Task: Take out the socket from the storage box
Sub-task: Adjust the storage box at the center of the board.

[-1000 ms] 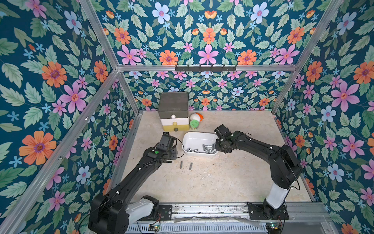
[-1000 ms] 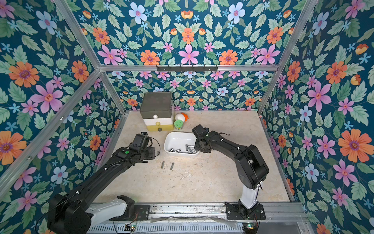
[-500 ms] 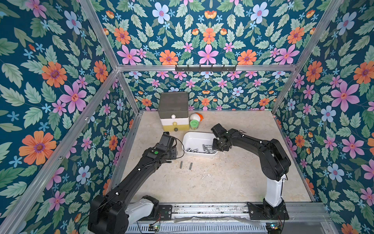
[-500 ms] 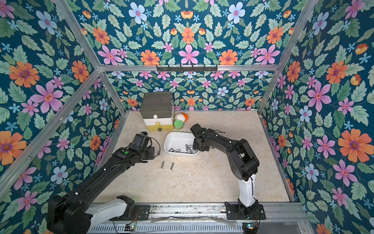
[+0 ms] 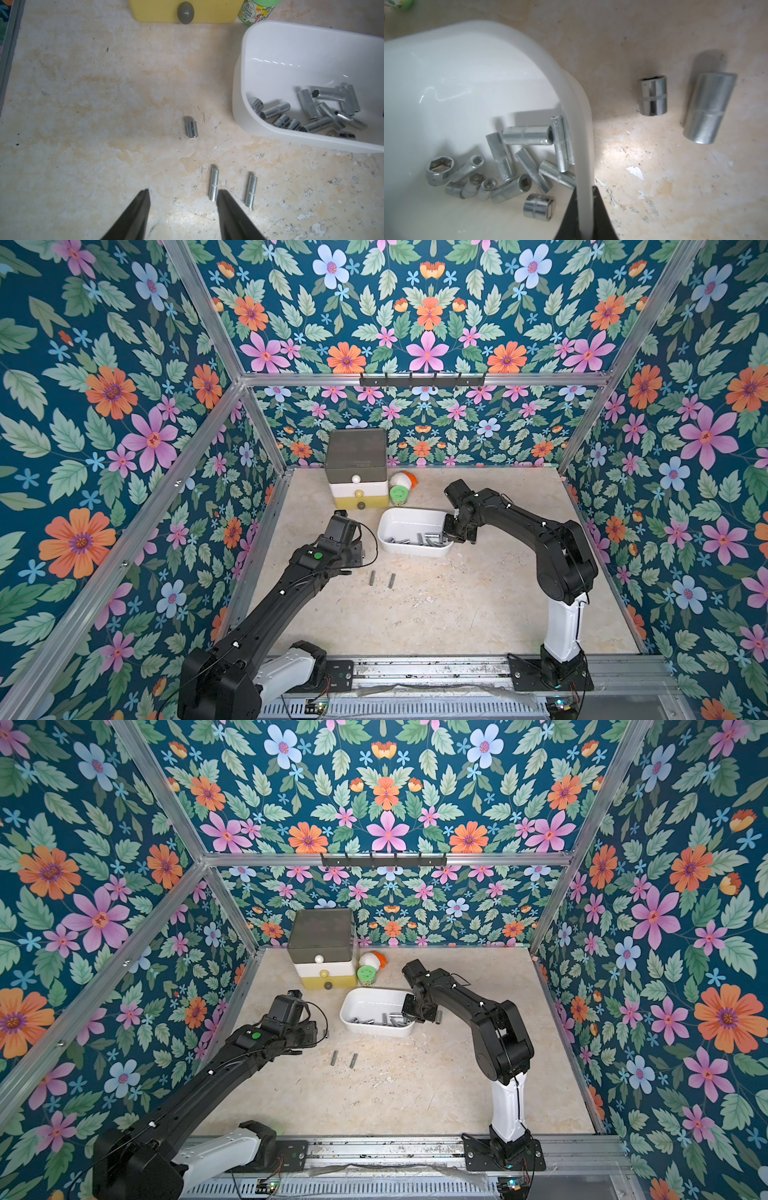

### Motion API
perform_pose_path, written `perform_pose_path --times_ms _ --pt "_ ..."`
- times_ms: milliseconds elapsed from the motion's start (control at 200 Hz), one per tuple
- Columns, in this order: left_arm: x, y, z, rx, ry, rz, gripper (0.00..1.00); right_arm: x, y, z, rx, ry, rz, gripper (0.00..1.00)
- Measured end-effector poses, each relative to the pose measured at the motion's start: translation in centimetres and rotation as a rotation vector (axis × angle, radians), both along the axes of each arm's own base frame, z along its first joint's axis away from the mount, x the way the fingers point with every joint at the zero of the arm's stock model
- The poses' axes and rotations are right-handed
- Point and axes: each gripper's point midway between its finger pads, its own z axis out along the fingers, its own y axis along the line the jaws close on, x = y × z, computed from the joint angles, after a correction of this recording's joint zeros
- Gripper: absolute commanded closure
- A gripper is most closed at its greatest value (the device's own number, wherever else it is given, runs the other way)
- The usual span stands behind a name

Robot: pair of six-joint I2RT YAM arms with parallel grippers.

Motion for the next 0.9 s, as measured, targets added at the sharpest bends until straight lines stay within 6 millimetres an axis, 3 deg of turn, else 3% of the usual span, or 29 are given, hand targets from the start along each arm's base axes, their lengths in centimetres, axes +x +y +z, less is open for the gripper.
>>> perform_pose_path --times_ms 190,900 --pt "-0.1 0.0 -0.1 -0.003 0.002 -0.003 0.41 -0.4 -1.4 -0.5 0.03 0.097 -0.012 1.0" --pt "-0.1 -0.2 -0.3 -0.003 0.012 -0.006 0.41 -0.2 -0.2 0.0 0.043 0.146 0.05 1.0"
